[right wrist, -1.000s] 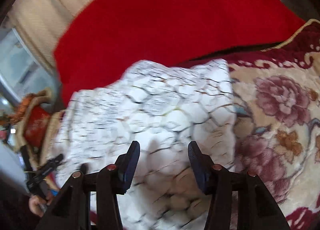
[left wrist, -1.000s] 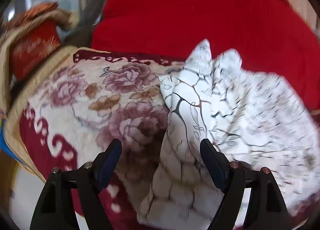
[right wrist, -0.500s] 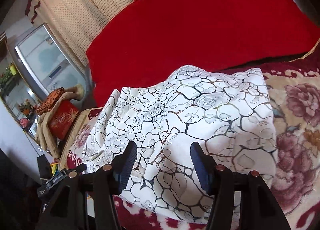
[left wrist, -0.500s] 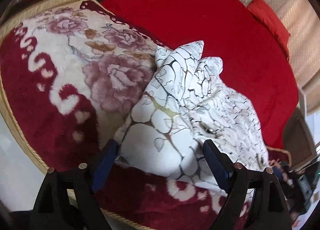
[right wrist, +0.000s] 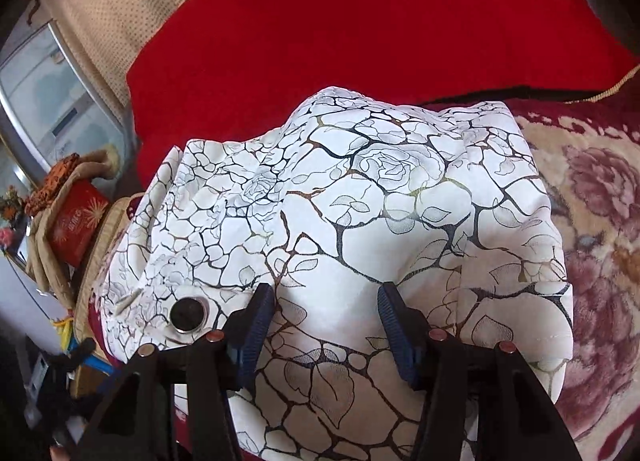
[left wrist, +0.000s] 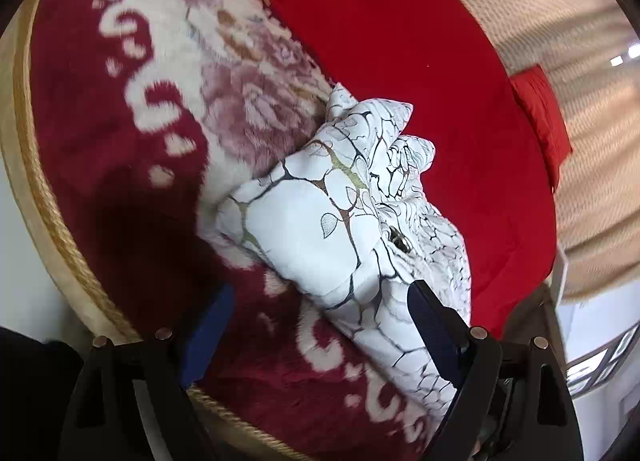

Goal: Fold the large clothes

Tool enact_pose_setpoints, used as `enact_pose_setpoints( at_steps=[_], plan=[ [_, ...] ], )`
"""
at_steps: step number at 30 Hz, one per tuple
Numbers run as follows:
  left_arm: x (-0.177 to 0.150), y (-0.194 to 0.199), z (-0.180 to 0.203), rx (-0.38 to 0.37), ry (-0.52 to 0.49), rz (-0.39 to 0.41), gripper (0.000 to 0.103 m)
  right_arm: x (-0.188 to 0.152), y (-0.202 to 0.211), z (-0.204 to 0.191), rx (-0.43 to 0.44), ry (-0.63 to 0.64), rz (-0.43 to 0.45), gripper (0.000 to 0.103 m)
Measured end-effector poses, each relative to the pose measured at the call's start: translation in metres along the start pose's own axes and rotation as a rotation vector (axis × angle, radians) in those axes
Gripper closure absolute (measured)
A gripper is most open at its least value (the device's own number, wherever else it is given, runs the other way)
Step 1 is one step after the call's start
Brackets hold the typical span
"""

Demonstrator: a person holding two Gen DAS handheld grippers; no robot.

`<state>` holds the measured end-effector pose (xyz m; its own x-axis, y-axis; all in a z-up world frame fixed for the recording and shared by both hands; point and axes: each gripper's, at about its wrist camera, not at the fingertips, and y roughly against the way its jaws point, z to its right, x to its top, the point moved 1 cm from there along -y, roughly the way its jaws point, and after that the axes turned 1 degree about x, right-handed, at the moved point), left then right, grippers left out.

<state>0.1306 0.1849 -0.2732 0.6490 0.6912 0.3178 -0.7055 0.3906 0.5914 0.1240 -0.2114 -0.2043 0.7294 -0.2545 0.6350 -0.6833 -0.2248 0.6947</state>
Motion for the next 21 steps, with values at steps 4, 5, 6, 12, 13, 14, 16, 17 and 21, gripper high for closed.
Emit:
enact_pose_setpoints(
  at_steps=[4, 5, 6, 12, 13, 14, 16, 17, 21],
  plan=[
    [0.013, -0.023, 0.002, -0.010, 0.111, -0.023, 0.014, 0.001, -0.001, -0.001, -0.006, 0.005, 0.003, 0.045],
    [0.015, -0.028, 0.002, -0.008, 0.134, -0.020, 0.015, 0.001, -0.001, -0.001, -0.005, 0.004, 0.003, 0.045],
    [0.021, -0.033, 0.003, -0.032, 0.165, 0.004, 0.015, 0.001, -0.001, -0.001, -0.001, 0.002, 0.003, 0.045],
    [0.048, -0.053, 0.007, -0.056, 0.261, 0.029, 0.030, 0.000, 0.001, 0.000, 0.006, 0.003, 0.002, 0.045],
    [0.051, -0.056, 0.007, -0.035, 0.258, 0.023, 0.040, 0.000, 0.001, 0.000, 0.007, 0.003, 0.002, 0.045],
    [0.053, -0.060, 0.005, -0.017, 0.254, 0.015, 0.058, 0.000, 0.001, 0.000, 0.011, 0.003, 0.001, 0.045],
    [0.055, -0.067, 0.004, 0.010, 0.225, 0.012, 0.065, 0.000, 0.001, 0.000, 0.014, 0.001, -0.001, 0.045],
    [0.054, -0.068, 0.005, 0.021, 0.206, 0.014, 0.069, -0.001, 0.001, 0.000, 0.018, 0.001, -0.002, 0.046],
    [0.059, -0.053, 0.037, 0.063, 0.063, 0.040, 0.081, -0.001, 0.003, 0.001, 0.035, 0.002, -0.008, 0.046]
  ],
)
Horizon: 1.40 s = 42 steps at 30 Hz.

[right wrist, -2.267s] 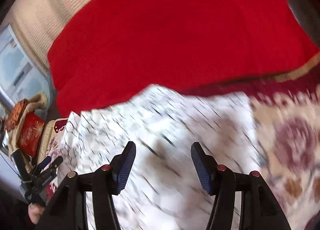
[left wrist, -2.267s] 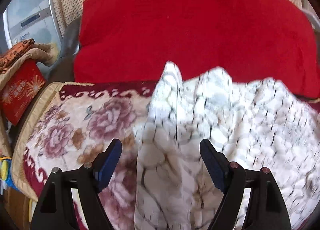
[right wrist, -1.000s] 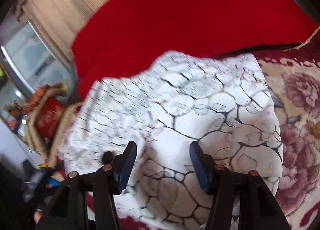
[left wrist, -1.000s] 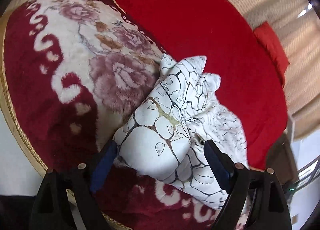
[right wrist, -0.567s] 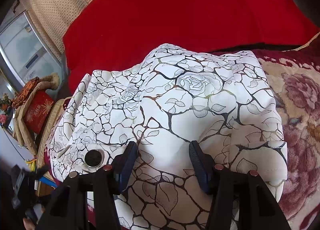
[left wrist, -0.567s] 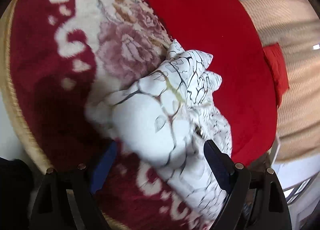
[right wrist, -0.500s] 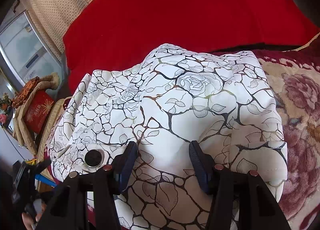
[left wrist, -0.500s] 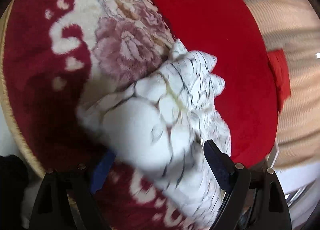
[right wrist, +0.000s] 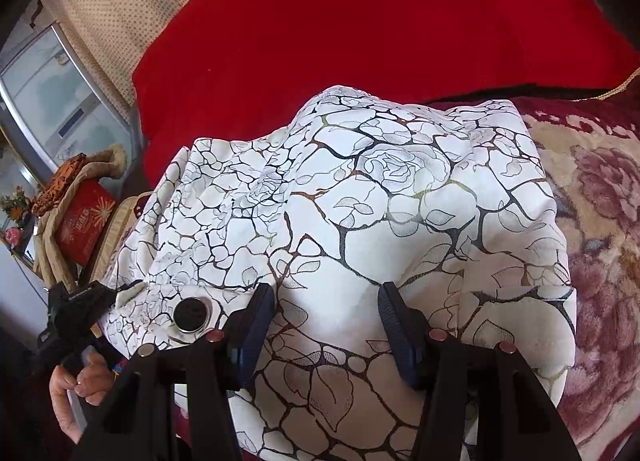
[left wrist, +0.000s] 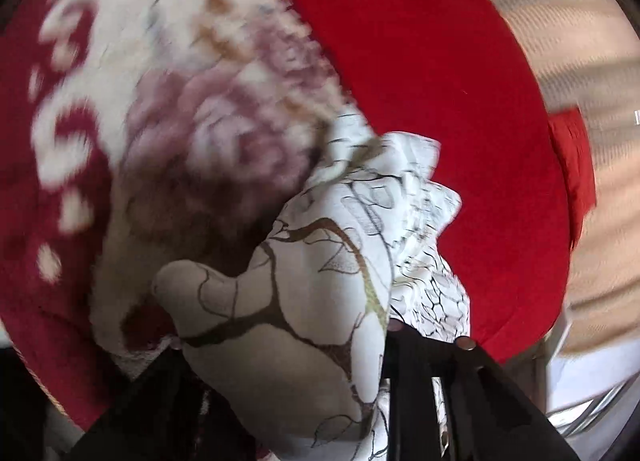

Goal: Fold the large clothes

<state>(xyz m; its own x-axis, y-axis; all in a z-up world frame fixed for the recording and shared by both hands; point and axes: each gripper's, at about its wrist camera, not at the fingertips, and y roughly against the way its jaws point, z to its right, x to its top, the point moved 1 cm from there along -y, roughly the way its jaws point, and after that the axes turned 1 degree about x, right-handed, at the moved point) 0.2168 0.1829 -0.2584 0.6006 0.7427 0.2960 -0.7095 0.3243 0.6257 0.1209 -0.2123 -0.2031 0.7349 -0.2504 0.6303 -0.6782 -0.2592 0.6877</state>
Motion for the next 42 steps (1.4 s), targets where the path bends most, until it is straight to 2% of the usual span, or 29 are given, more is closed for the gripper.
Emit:
enact_pose_setpoints(
  at_steps=[4, 5, 7, 9, 11, 14, 16, 18, 21, 23, 25, 27, 29, 32, 36, 38, 39, 40, 41, 42],
  plan=[
    [-0.005, 0.028, 0.058, 0.024, -0.215, 0.063, 0.084, 0.002, 0.008, 0.010, 0.058, -0.052, -0.005, 0.050],
    [-0.010, 0.037, 0.081, 0.028, -0.297, 0.085, 0.085, 0.003, 0.012, 0.016, 0.084, -0.081, -0.003, 0.051],
    [-0.025, 0.050, 0.119, 0.021, -0.425, 0.109, 0.085, 0.007, 0.022, 0.030, 0.148, -0.151, 0.018, 0.052],
    [-0.053, 0.059, 0.167, 0.011, -0.598, 0.133, 0.086, 0.011, 0.036, 0.045, 0.193, -0.212, 0.058, 0.052],
    [-0.089, 0.062, 0.209, -0.005, -0.759, 0.137, 0.088, 0.015, 0.052, 0.064, 0.227, -0.275, 0.109, 0.050],
    [-0.168, 0.051, 0.261, -0.015, -1.030, 0.110, 0.088, 0.016, 0.074, 0.095, 0.291, -0.375, 0.172, 0.050],
    [-0.225, 0.030, 0.275, -0.026, -1.180, 0.051, 0.088, 0.017, 0.086, 0.116, 0.327, -0.446, 0.216, 0.050],
    [-0.283, -0.003, 0.273, -0.014, -1.312, -0.044, 0.089, 0.015, 0.100, 0.145, 0.369, -0.541, 0.266, 0.048],
    [-0.324, -0.040, 0.248, 0.015, -1.351, -0.166, 0.089, 0.013, 0.107, 0.183, 0.426, -0.666, 0.301, 0.046],
    [-0.329, -0.045, 0.238, 0.019, -1.379, -0.146, 0.089, 0.019, 0.104, 0.198, 0.446, -0.693, 0.281, 0.041],
    [-0.327, -0.041, 0.235, 0.006, -1.400, -0.117, 0.089, 0.027, 0.095, 0.202, 0.459, -0.682, 0.220, 0.030],
    [-0.319, -0.038, 0.237, -0.009, -1.382, -0.136, 0.089, 0.039, 0.084, 0.201, 0.504, -0.662, 0.168, 0.024],
    [-0.314, -0.039, 0.236, -0.016, -1.380, -0.142, 0.089, 0.055, 0.066, 0.192, 0.533, -0.619, 0.104, 0.023],
    [-0.314, -0.037, 0.233, -0.027, -1.401, -0.143, 0.089, 0.075, 0.039, 0.175, 0.523, -0.538, 0.034, 0.016],
    [-0.310, -0.049, 0.237, -0.070, -1.408, -0.172, 0.087, 0.086, -0.004, 0.153, 0.508, -0.467, -0.084, 0.015],
    [-0.301, -0.046, 0.242, -0.069, -1.421, -0.189, 0.082, 0.084, -0.018, 0.139, 0.441, -0.403, -0.127, 0.026],
    [-0.297, -0.040, 0.243, -0.067, -1.435, -0.194, 0.074, 0.083, -0.022, 0.132, 0.418, -0.366, -0.136, 0.050],
    [-0.292, -0.031, 0.243, -0.078, -1.450, -0.210, 0.072, 0.082, -0.025, 0.127, 0.403, -0.328, -0.148, 0.061],
    [-0.288, -0.020, 0.241, -0.095, -1.461, -0.226, 0.068, 0.082, -0.027, 0.124, 0.383, -0.306, -0.151, 0.063],
    [-0.280, -0.004, 0.238, -0.119, -1.469, -0.245, 0.057, 0.081, -0.026, 0.122, 0.377, -0.298, -0.147, 0.065]
  ],
)
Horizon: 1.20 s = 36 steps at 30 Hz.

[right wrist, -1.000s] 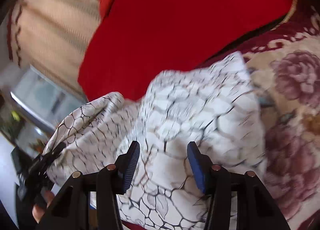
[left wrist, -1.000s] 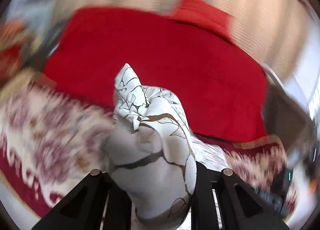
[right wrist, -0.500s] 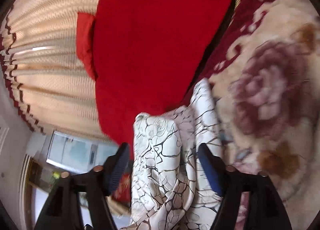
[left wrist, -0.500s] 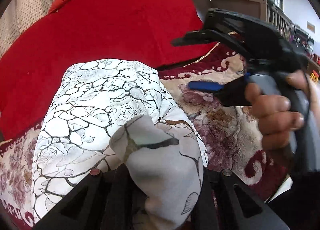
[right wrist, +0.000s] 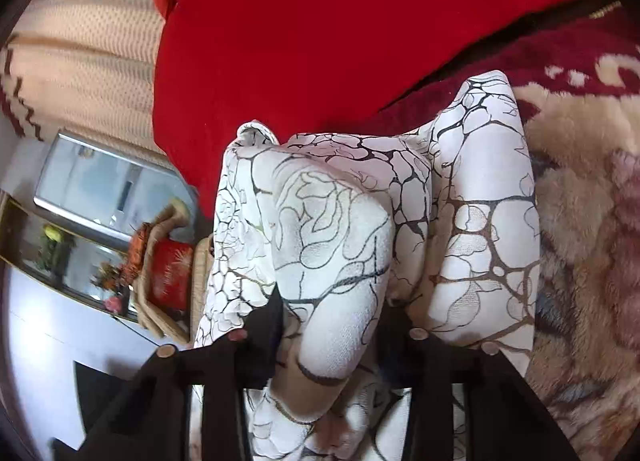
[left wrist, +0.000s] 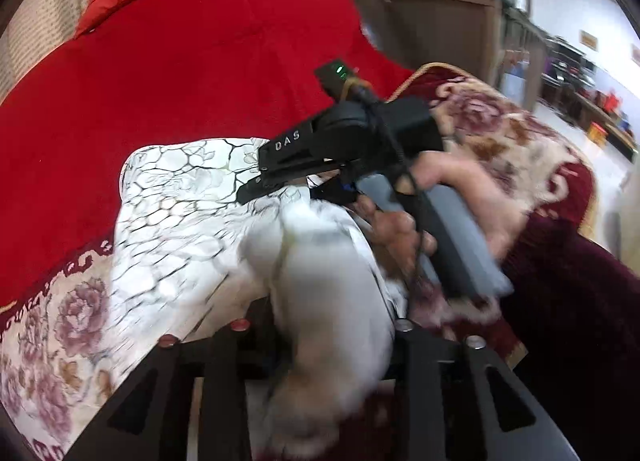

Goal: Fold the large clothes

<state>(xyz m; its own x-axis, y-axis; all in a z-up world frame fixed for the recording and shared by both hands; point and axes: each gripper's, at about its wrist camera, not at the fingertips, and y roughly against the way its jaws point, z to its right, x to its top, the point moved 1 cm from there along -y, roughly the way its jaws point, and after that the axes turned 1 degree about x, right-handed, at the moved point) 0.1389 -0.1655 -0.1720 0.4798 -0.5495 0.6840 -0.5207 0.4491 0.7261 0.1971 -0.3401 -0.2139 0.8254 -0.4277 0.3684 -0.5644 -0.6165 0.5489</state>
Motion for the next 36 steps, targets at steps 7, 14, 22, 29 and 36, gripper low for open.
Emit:
enact_pose_setpoints(
  at_steps=[7, 14, 22, 29, 36],
  plan=[
    [-0.026, 0.087, -0.070, 0.033, 0.060, 0.136, 0.028, -0.011, 0.006, -0.002, -0.018, -0.004, 0.048, 0.067],
    [-0.054, 0.018, -0.172, 0.004, 0.372, 0.045, 0.020, -0.012, 0.016, -0.010, -0.047, -0.027, 0.071, 0.045],
    [-0.065, -0.045, -0.152, -0.222, 0.490, 0.012, 0.020, -0.021, 0.019, -0.047, -0.101, 0.156, 0.113, 0.083],
    [-0.007, -0.040, -0.091, -0.175, 0.333, 0.061, 0.020, -0.012, 0.085, -0.085, -0.113, 0.260, 0.326, 0.089],
    [0.034, -0.063, -0.030, -0.065, 0.166, 0.055, 0.015, 0.015, 0.109, 0.007, -0.266, 0.083, 0.372, 0.089]
  ],
)
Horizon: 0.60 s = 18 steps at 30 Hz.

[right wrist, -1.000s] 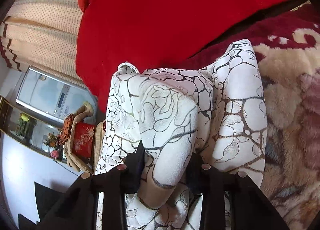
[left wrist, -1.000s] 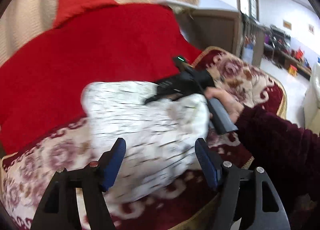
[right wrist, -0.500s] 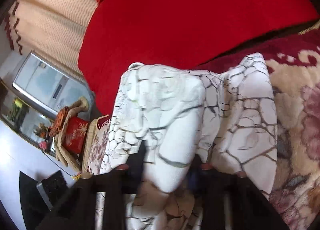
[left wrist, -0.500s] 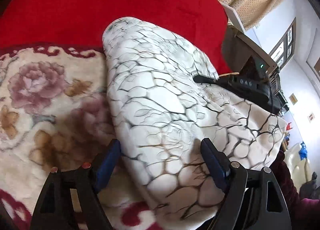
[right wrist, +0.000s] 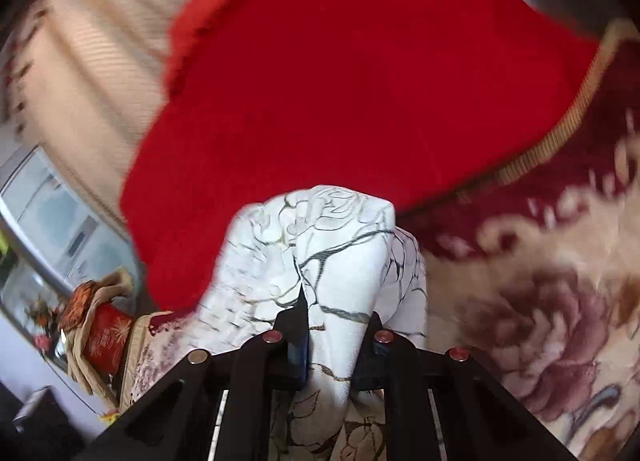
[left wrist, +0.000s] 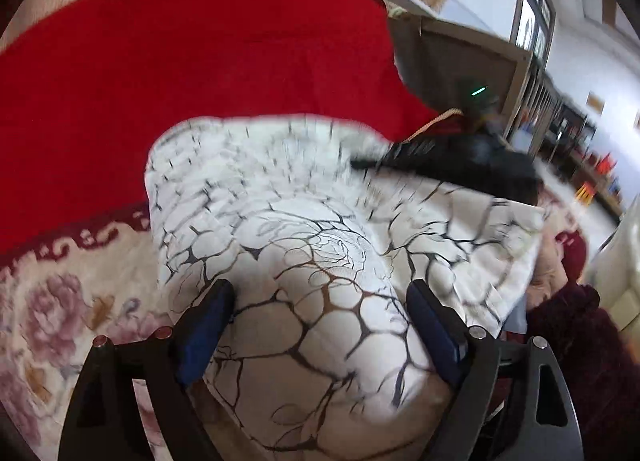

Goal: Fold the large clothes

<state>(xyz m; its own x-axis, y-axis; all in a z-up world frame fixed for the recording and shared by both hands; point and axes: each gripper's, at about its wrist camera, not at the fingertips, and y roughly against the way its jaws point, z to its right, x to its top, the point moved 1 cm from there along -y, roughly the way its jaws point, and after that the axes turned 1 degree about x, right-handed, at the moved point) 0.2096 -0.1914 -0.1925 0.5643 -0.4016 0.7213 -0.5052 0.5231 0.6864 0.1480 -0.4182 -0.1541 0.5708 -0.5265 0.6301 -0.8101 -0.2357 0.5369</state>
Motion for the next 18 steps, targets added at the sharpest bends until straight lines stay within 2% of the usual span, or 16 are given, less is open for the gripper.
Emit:
enact_pose_setpoints(
  at_steps=[2, 5, 6, 8, 11, 12, 13, 15, 16, 18],
  plan=[
    [-0.003, 0.011, -0.001, -0.015, -0.031, 0.004, 0.015, -0.013, -0.030, 0.021, -0.007, -0.035, -0.096, 0.089],
    [0.003, 0.039, -0.016, -0.032, -0.002, 0.056, 0.015, -0.030, -0.056, 0.014, -0.014, 0.035, -0.172, 0.089],
    [0.006, 0.050, -0.025, -0.003, 0.010, 0.093, 0.015, -0.030, -0.058, 0.014, -0.019, 0.052, -0.172, 0.089],
    [0.004, 0.052, -0.036, 0.042, 0.017, 0.105, 0.015, -0.029, -0.054, 0.016, 0.017, 0.006, -0.167, 0.089],
    [-0.007, 0.027, -0.049, 0.045, 0.069, 0.023, 0.015, -0.033, -0.044, 0.011, 0.020, -0.002, -0.159, 0.085],
    [-0.014, 0.016, -0.047, 0.086, 0.035, -0.002, 0.013, -0.035, -0.039, 0.009, 0.008, 0.010, -0.155, 0.084],
    [-0.016, 0.010, -0.046, 0.118, 0.005, -0.020, 0.012, -0.039, -0.031, 0.000, -0.022, 0.033, -0.145, 0.082],
    [-0.023, -0.001, -0.047, 0.109, 0.019, -0.084, 0.012, -0.041, -0.014, -0.007, -0.089, 0.073, -0.121, 0.078],
    [-0.023, 0.000, -0.049, 0.103, 0.034, -0.079, 0.012, -0.041, -0.003, -0.012, -0.117, 0.090, -0.100, 0.074],
    [-0.026, 0.003, -0.048, 0.113, 0.024, -0.064, 0.012, -0.041, 0.029, -0.024, -0.170, 0.129, -0.032, 0.074]
  ],
)
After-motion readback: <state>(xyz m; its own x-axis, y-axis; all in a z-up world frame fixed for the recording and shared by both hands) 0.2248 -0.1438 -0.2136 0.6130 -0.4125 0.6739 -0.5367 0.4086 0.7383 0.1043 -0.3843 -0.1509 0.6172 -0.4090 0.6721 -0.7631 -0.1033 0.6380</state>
